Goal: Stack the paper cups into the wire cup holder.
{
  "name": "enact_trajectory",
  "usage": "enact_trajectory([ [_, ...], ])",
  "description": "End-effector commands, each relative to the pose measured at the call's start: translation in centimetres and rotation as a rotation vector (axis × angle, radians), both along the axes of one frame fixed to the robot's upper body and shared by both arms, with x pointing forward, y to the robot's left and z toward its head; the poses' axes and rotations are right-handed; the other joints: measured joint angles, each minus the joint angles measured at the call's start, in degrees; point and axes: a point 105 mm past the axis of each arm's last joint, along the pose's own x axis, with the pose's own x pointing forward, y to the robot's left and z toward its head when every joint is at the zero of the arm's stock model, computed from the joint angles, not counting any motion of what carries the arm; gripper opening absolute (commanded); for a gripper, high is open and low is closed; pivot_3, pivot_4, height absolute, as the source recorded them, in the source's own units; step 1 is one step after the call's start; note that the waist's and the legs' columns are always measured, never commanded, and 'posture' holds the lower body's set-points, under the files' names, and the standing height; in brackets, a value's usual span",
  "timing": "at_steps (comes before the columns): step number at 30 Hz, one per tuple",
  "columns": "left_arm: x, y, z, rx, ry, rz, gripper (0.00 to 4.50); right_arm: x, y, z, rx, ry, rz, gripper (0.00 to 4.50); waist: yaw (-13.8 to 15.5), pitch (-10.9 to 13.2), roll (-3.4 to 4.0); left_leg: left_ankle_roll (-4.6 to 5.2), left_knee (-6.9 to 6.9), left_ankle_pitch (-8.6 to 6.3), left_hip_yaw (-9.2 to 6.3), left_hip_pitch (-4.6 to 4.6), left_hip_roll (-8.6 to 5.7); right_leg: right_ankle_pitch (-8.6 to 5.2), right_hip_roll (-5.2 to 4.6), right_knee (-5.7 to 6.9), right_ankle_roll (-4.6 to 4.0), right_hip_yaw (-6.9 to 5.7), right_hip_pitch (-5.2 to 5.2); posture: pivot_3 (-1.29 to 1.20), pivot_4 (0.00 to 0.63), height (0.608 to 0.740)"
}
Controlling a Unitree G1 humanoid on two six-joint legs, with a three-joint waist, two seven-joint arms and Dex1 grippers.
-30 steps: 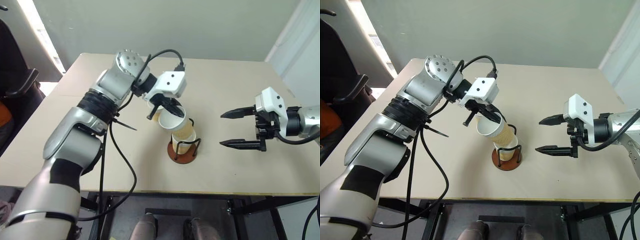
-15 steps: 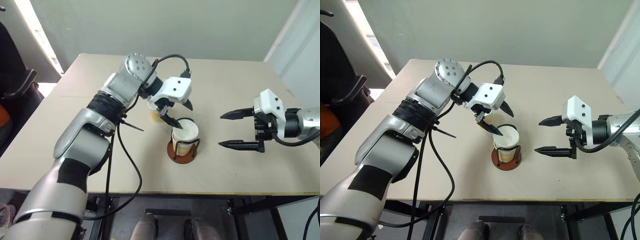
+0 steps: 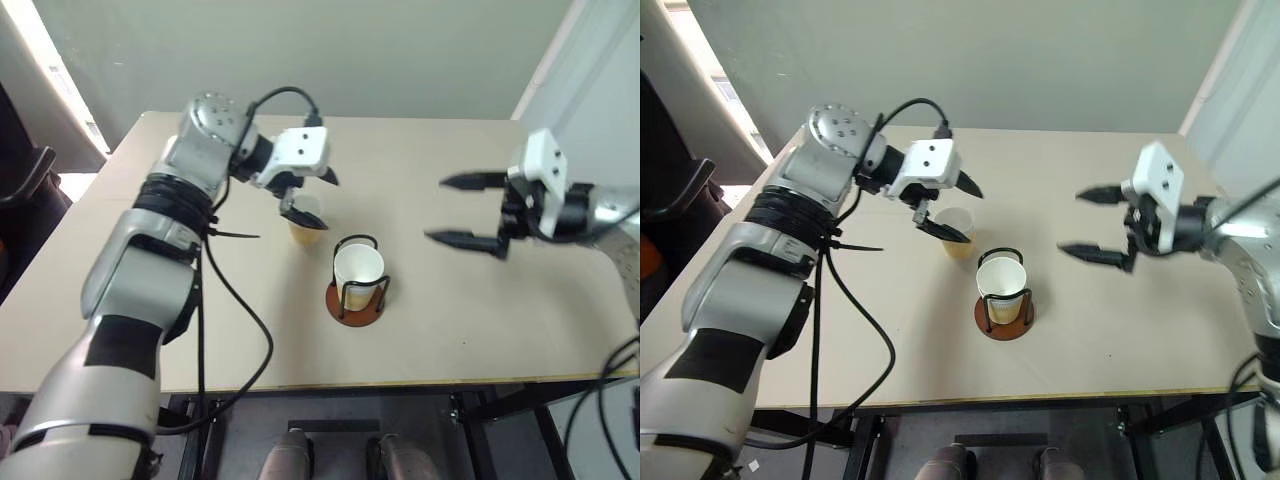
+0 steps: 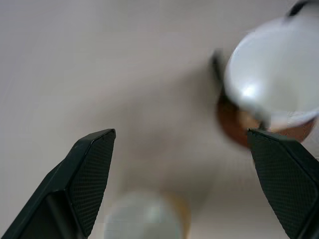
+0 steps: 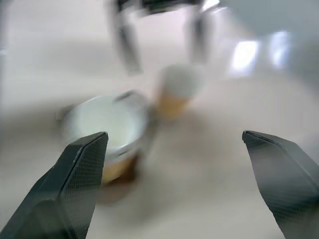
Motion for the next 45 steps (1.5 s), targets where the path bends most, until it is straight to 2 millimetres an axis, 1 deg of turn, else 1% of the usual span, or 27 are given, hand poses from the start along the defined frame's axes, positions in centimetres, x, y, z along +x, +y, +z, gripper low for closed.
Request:
enact_trajectory([
  [1, 1.3, 0.5, 0.9, -0.039, -0.065, 0.081, 4.48, 1.6, 0.6, 0.3, -0.018, -0.063, -0.054, 4.50, 0.29, 0.00, 0.00, 0.02, 0.01, -0.01, -0.03, -0.01, 0.00, 0.01, 0.00, 0.00, -0.01, -0.02, 0.01, 0.00, 0.150, 0.740],
  [4, 1.6, 0.2, 0.1, -0.010, -0.041, 0.100, 4.48, 1.6, 1.0, 0.3, -0.022, -0.059, -0.026, 4.50, 1.08, 0.00, 0.00, 0.14, 0.02, -0.08, -0.02, -0.19, -0.05, 0.01, -0.11, -0.04, -0.01, -0.09, -0.08, 0.00, 0.150, 0.740],
  [7, 1.9, 0.4, -0.8, 0.041, -0.045, 0.120, 4.48, 1.3, 1.3, 0.2, -0.026, -0.056, -0.009, 4.50, 1.19, 0.00, 0.00, 0.08, 0.09, -0.05, 0.05, -0.44, -0.11, 0.01, -0.17, -0.13, -0.01, -0.07, -0.27, 0.00, 0.150, 0.740],
  [10, 2.1, 0.4, -1.5, 0.051, -0.037, 0.127, 4.48, 0.9, 1.3, 0.0, -0.029, -0.050, -0.005, 4.50, 1.09, 0.00, 0.00, -0.12, 0.02, 0.05, 0.14, -0.54, -0.11, -0.04, -0.17, -0.19, 0.03, 0.00, -0.44, 0.00, 0.150, 0.740],
  [12, 2.3, 0.6, -2.2, 0.097, -0.050, 0.141, 4.48, 0.7, 1.2, -0.1, -0.029, -0.043, -0.006, 4.50, 1.07, 0.00, 0.00, -0.24, -0.01, 0.09, 0.19, -0.62, -0.09, -0.09, -0.16, -0.19, 0.06, 0.02, -0.55, 0.00, 0.150, 0.740],
  [17, 2.4, 0.8, -3.9, 0.153, -0.029, 0.144, 4.48, 0.2, 1.1, -0.2, -0.033, -0.036, -0.014, 4.50, 1.05, 0.00, 0.00, -0.27, 0.01, 0.08, 0.29, -0.74, -0.08, -0.11, -0.15, -0.17, 0.08, 0.14, -0.72, 0.00, 0.150, 0.740],
  [20, 2.3, 0.8, -4.3, 0.163, -0.018, 0.136, 3.87, 0.0, 1.0, -0.1, -0.029, -0.034, -0.020, 4.50, 1.05, 0.00, 0.00, -0.15, 0.06, 0.01, 0.32, -0.73, -0.09, -0.10, -0.15, -0.13, 0.09, 0.19, -0.72, 0.00, 0.150, 0.740],
  [23, 2.3, 0.9, -4.3, 0.163, -0.021, 0.138, 2.83, -0.1, 0.7, -0.1, -0.031, -0.031, -0.024, 4.50, 1.06, 0.00, 0.00, -0.11, 0.08, -0.01, 0.32, -0.71, -0.10, -0.10, -0.15, -0.08, 0.09, 0.21, -0.72, 0.00, 0.150, 0.740],
  [30, 2.2, 1.1, -4.1, 0.154, -0.008, 0.136, 0.21, -0.2, 0.7, -0.1, -0.030, -0.029, -0.017, 4.50, 1.02, 0.00, 0.00, -0.07, 0.08, -0.02, 0.34, -0.66, -0.07, -0.10, -0.11, -0.02, 0.09, 0.29, -0.73, 0.00, 0.150, 0.740],
  [31, 2.2, 1.1, -4.1, 0.154, -0.009, 0.137, 0.02, -0.2, 0.7, -0.1, -0.030, -0.029, -0.015, 4.50, 1.02, 0.00, 0.00, -0.07, 0.08, -0.02, 0.35, -0.65, -0.08, -0.10, -0.10, -0.02, 0.09, 0.29, -0.73, 0.00, 0.150, 0.740],
  [33, 2.2, 1.3, -4.1, 0.166, -0.019, 0.136, 0.02, -0.2, 0.7, -0.1, -0.031, -0.027, -0.012, 4.50, 1.02, 0.00, 0.00, -0.08, 0.09, -0.02, 0.36, -0.66, -0.08, -0.10, -0.10, -0.02, 0.10, 0.31, -0.74, 0.00, 0.150, 0.740],
  [37, 1.8, 0.6, -2.2, 0.127, -0.041, 0.084, 0.02, -0.7, 0.5, -0.5, -0.061, -0.007, 0.014, 4.50, 1.03, 0.00, 0.00, -0.08, 0.08, -0.02, 0.42, -0.67, -0.09, -0.10, -0.07, -0.04, 0.11, 0.33, -0.75, 0.00, 0.150, 0.740],
  [39, 1.5, 0.2, 0.0, 0.088, -0.093, 0.048, 0.02, -1.1, 0.0, -0.2, -0.068, -0.001, 0.022, 4.50, 1.02, 0.00, 0.00, -0.13, 0.10, 0.01, 0.43, -0.68, -0.08, -0.10, -0.08, -0.05, 0.12, 0.36, -0.76, 0.00, 0.150, 0.740],
  [40, 1.0, -0.4, 1.6, 0.044, -0.107, 0.009, 0.02, -1.4, -0.3, -0.1, -0.069, 0.006, 0.031, 4.50, 1.03, 0.01, -0.01, -0.14, 0.08, 0.01, 0.47, -0.70, -0.09, -0.10, -0.05, -0.06, 0.12, 0.38, -0.80, 0.00, 0.150, 0.740],
  [42, -0.3, -1.3, 4.3, -0.029, -0.122, -0.079, 0.02, -2.3, -0.6, 0.0, -0.077, 0.028, 0.067, 4.50, 1.10, 0.01, -0.02, -0.16, 0.11, 0.03, 0.48, -0.90, -0.09, -0.10, -0.02, -0.05, 0.15, 0.42, -0.96, 0.00, 0.150, 0.740],
  [44, -1.6, -1.9, 6.5, -0.082, -0.140, -0.167, 0.02, -3.2, -1.0, 0.0, -0.088, 0.050, 0.104, 4.50, 1.25, -0.01, -0.05, -0.23, 0.16, 0.08, 0.43, -1.23, -0.07, -0.10, -0.03, -0.07, 0.20, 0.43, -1.19, 0.00, 0.150, 0.740],
  [45, -2.2, -2.2, 7.4, -0.109, -0.151, -0.206, 0.02, -3.5, -1.2, 0.0, -0.090, 0.056, 0.113, 4.50, 1.26, -0.01, -0.05, -0.22, 0.16, 0.07, 0.50, -1.19, -0.10, -0.11, 0.01, -0.09, 0.21, 0.46, -1.17, 0.00, 0.150, 0.740],
])
